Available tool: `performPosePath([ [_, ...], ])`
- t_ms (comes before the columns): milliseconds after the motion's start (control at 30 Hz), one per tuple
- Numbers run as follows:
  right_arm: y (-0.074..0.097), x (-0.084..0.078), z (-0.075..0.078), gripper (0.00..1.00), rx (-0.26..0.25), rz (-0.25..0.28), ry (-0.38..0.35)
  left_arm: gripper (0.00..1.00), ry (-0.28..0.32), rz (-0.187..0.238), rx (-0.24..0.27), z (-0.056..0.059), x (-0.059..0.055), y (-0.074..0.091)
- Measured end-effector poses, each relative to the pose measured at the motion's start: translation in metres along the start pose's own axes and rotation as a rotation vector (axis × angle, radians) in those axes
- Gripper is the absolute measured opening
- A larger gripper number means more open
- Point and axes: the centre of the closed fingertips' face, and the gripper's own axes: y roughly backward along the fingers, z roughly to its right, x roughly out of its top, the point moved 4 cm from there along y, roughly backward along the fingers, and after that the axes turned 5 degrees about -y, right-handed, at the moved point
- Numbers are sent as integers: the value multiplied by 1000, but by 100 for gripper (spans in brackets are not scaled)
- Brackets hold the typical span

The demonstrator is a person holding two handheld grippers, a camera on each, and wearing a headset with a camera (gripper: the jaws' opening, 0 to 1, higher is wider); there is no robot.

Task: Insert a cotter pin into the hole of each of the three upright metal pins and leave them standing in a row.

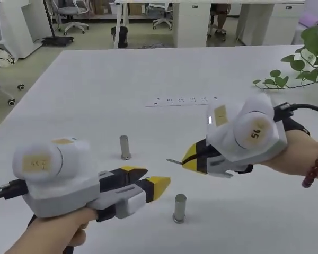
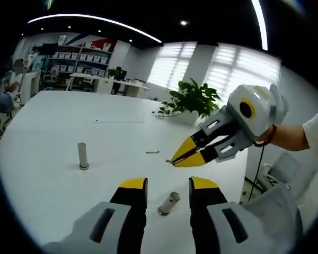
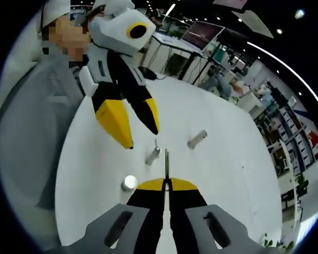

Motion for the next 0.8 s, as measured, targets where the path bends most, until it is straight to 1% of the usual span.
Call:
performPosePath([
  [67, 0, 3, -3, 2, 3, 3, 16, 27, 16, 1, -13, 1, 0, -1],
  [133, 0, 5, -7, 2, 11, 7, 26, 20, 21, 1, -21, 1, 0, -2],
  [167, 0, 7, -10, 2, 13, 8, 34, 19, 27, 2, -26, 2, 0, -3],
  [367, 0, 13, -18, 2, 24, 25, 51, 15, 53, -7, -42, 5, -1, -5],
  [467, 0, 17, -20, 2, 26, 33, 58, 12, 82, -10, -44, 5, -1, -6],
  [567, 0, 20, -23, 2, 30, 39, 66, 9, 99, -3, -43, 4, 0, -7],
  [700, -1, 23, -26, 2, 32, 47, 72, 5, 119, 4, -53, 6, 0, -7],
  [800, -1, 24, -27, 2, 32, 53, 74, 2, 135, 3, -49, 6, 0, -7],
])
